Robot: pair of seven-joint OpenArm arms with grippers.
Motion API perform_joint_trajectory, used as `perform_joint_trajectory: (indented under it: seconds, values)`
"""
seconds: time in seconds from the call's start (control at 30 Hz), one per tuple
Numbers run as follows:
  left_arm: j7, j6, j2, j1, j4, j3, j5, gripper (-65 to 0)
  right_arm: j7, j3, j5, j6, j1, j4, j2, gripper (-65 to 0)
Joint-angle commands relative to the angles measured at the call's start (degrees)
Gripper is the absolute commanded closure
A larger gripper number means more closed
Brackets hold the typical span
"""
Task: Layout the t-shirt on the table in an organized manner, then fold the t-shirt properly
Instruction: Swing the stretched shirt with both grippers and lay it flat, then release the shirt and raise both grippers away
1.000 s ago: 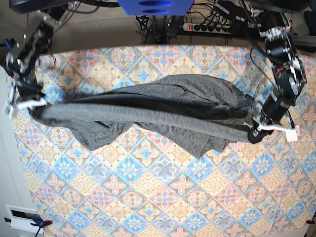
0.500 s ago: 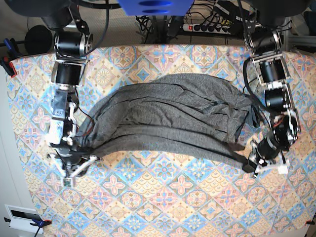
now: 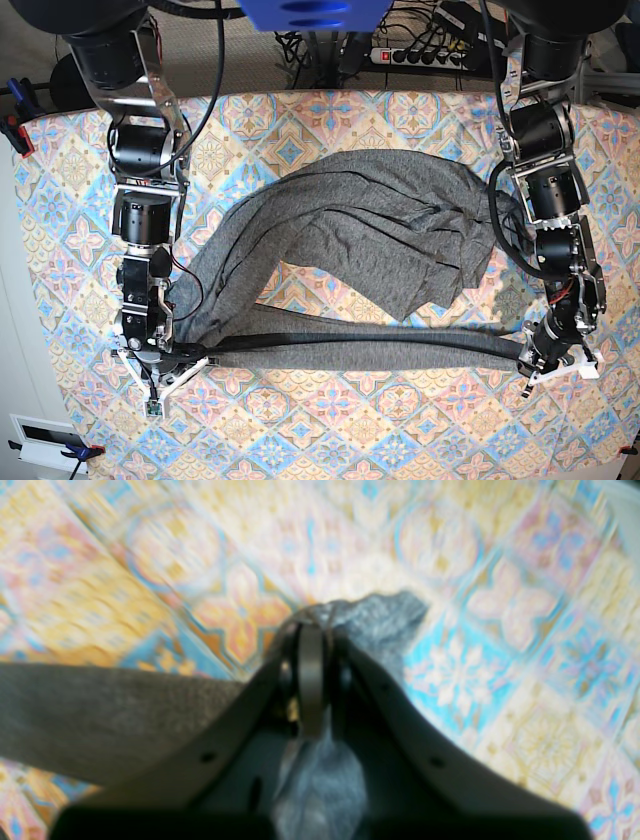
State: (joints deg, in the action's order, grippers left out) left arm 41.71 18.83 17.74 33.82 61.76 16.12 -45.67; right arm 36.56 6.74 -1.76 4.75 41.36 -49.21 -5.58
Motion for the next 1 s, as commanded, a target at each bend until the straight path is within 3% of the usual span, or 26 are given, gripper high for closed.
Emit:
perform_joint_trajectory:
  seconds: [0.0, 0.13, 0.23, 0.33, 0.4, 0.53, 0.63, 0.77, 0.87, 0.97]
  values:
    - [-1.93, -0.76, -0.11, 2.0, 0.53, -1.48, 1.23, 0.0, -3.19, 0.07, -0.04, 0.04, 3.95, 0.64, -0.26, 0.0]
    - [-7.82, -0.76, -0.64, 2.0, -5.45, -6.76, 6.59, 0.0, -8.82, 0.07, -0.04, 0.04, 6.33, 9.69, 1.23, -1.0]
    - [-14.42, -0.76, -0.73, 2.0, -12.04, -8.16, 8.0, -1.6, -11.37, 0.07, -0.04, 0.04, 6.94, 15.06, 2.38, -9.1]
    - [-17.76, -0.76, -0.81, 2.79, -18.2, -8.16, 7.74, -13.9, -12.25, -0.63, -0.22, 0.04, 7.65, 18.13, 2.46, -23.6]
    - [-17.05, -0.76, -0.81, 3.93, -21.19, -8.08, 7.65, -26.2, -12.25, -4.76, -0.22, 0.04, 7.65, 18.57, 2.73, -34.1]
    - [-13.98, -0.76, -0.37, 3.76, -20.13, -7.99, 4.4, -47.2, -11.98, -11.27, 0.05, 0.04, 7.56, 15.67, 2.73, -47.6]
    - [-9.58, -0.76, 1.47, 0.51, -13.54, -7.9, -1.49, -55.0, -11.63, -10.22, 0.13, 0.04, 7.38, 10.75, 2.73, -52.5]
    - [-7.3, -0.76, 4.64, -6.97, 2.46, -7.9, -9.85, -56.9, -8.38, -5.38, 0.13, 0.04, 6.06, 2.05, 2.73, -53.9]
    - [-5.8, -0.76, 6.66, -13.82, 16.35, -8.08, -12.84, -56.9, -2.58, 0.86, 0.13, 0.04, -1.67, -9.29, 2.64, -53.9]
    - [-1.76, -0.76, 8.59, -20.86, 29.63, -8.08, -11.34, -56.9, 3.49, 4.91, 0.13, 0.13, -10.64, -24.42, 2.55, -54.0]
